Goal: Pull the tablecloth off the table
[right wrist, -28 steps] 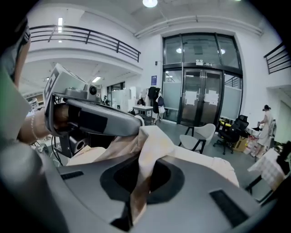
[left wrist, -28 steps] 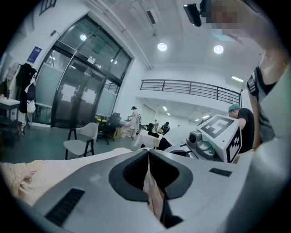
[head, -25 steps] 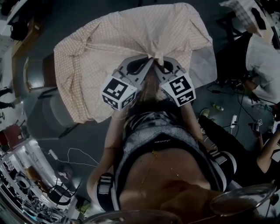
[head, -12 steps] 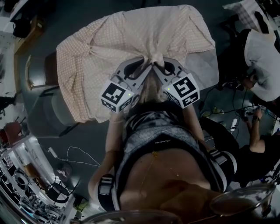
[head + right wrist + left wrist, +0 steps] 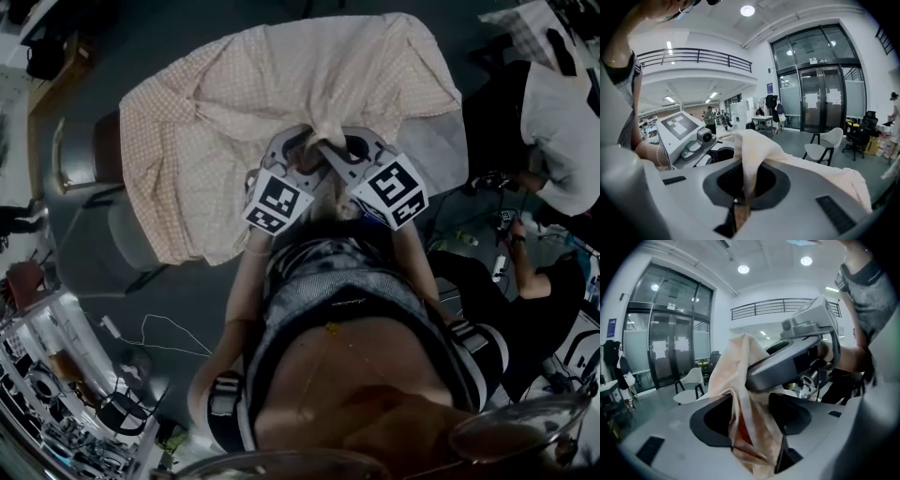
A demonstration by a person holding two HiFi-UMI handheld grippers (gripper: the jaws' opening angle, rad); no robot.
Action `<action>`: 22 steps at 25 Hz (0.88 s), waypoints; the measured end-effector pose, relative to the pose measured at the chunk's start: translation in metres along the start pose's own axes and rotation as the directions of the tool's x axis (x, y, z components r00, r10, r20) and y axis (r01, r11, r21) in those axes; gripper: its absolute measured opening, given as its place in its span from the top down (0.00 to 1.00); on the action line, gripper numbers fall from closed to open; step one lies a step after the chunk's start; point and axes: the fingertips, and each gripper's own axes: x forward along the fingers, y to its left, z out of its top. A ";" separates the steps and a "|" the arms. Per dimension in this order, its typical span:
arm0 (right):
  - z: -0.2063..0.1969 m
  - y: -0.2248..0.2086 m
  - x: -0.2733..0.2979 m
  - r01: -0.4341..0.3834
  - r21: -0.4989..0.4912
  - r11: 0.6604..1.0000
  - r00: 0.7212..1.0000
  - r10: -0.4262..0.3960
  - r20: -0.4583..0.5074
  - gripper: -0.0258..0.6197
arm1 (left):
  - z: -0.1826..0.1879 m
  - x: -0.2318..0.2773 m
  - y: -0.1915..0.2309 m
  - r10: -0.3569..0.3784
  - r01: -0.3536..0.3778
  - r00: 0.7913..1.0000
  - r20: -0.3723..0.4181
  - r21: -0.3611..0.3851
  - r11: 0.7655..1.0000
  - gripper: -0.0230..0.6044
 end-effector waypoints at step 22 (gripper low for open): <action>-0.091 -0.039 -0.007 0.096 -0.049 0.994 0.974 -0.104 -0.200 0.53 | -0.036 -0.020 0.035 0.038 -0.035 0.999 0.003 -0.331 0.943 0.93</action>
